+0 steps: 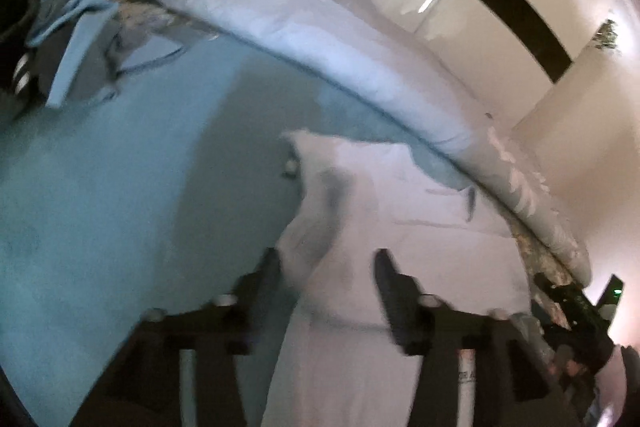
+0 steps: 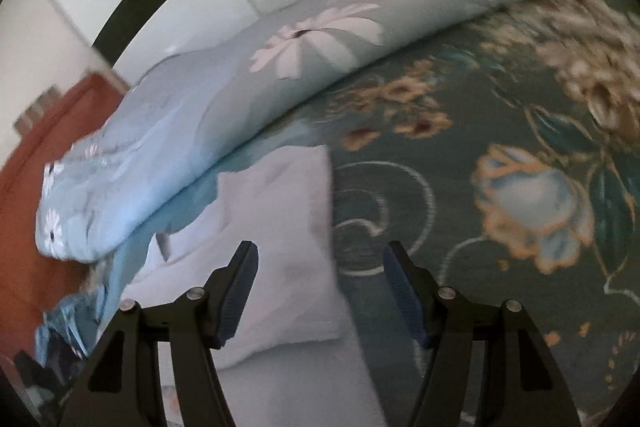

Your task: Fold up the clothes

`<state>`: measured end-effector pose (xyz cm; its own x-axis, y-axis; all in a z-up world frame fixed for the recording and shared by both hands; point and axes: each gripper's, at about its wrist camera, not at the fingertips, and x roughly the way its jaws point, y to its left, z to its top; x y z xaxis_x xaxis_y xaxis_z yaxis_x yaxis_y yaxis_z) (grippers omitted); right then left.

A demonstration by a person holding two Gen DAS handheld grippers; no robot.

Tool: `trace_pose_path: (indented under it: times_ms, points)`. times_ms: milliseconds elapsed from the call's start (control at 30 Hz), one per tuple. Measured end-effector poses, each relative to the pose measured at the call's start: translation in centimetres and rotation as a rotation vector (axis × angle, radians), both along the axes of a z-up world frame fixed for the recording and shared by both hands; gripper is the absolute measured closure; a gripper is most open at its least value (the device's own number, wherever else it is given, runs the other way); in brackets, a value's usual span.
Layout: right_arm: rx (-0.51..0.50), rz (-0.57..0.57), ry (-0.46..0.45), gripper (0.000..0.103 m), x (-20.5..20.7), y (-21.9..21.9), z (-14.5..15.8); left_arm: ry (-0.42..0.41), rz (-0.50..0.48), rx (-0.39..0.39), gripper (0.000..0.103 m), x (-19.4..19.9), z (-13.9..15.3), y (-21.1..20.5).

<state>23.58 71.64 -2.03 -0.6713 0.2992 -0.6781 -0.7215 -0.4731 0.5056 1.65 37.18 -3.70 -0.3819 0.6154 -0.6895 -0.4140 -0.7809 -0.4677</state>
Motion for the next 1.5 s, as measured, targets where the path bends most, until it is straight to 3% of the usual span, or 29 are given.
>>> trace_pose_path:
  times_ms: [200,233,267,300,333,367,500,633,767,833,900,933,1033,1133,1200,1300,1367,1500]
  points:
    - [-0.088,0.044,0.100,0.036,0.5,1.2,-0.9,-0.035,-0.016,-0.086,0.042,-2.9,-1.0,2.0]
    - [-0.109,0.045,0.124,0.036,0.6,1.5,-1.1,-0.028,-0.017,-0.094,0.051,-3.0,-1.1,2.2]
    - [-0.120,0.047,0.141,0.036,0.8,1.6,-1.2,-0.012,-0.021,-0.099,0.070,-2.9,-1.0,2.3]
    - [-0.121,0.052,0.147,0.036,0.8,1.7,-1.2,0.005,-0.023,-0.109,0.080,-2.9,-0.8,2.4]
    - [-0.117,0.063,0.143,0.036,0.7,1.8,-1.2,0.023,-0.029,-0.125,0.096,-2.9,-0.6,2.5]
    - [-0.108,0.073,0.136,0.036,0.4,1.8,-1.2,0.040,-0.037,-0.140,0.098,-2.9,-0.3,2.7]
    - [-0.027,0.139,0.077,0.036,-1.1,0.8,-0.6,0.146,-0.114,-0.209,0.100,-2.8,1.6,4.0]
    - [0.055,0.222,0.075,0.036,-2.9,-0.4,-0.1,0.268,-0.193,-0.236,0.100,-2.5,4.4,5.5]
    - [0.123,0.270,0.030,0.039,-3.9,-1.6,0.2,0.310,-0.216,-0.258,0.100,-2.8,5.1,6.0]
    - [0.131,0.261,-0.002,0.052,-4.2,-1.7,0.0,0.316,-0.224,-0.281,0.100,-2.9,4.8,6.4]
    - [0.124,0.229,-0.020,0.080,-3.9,-1.3,-0.3,0.306,-0.220,-0.286,0.100,-3.1,4.4,6.3]
    - [0.110,0.209,-0.018,0.086,-3.6,-1.0,-0.5,0.304,-0.216,-0.270,0.100,-3.2,4.3,6.1]
    - [0.070,0.178,0.025,0.093,-2.5,-0.2,-0.7,0.319,-0.223,-0.169,0.100,-3.2,5.3,5.6]
    - [0.143,0.122,0.057,0.096,-1.2,-0.5,0.9,0.352,-0.218,-0.084,0.100,-3.0,6.4,5.3]
    - [0.186,0.097,0.064,0.097,-0.6,-0.8,2.0,0.334,-0.219,-0.115,0.100,-3.5,5.7,5.7]
    - [0.121,0.089,0.034,0.097,-1.0,0.1,0.7,0.247,-0.214,-0.225,0.100,-4.9,2.5,6.5]
    - [0.051,0.093,0.021,0.097,-1.3,0.8,-0.7,0.192,-0.206,-0.252,0.100,-5.6,0.6,6.5]
    - [0.032,0.085,0.012,0.096,-1.5,1.0,-1.1,0.151,-0.186,-0.268,0.096,-6.0,-0.8,6.5]
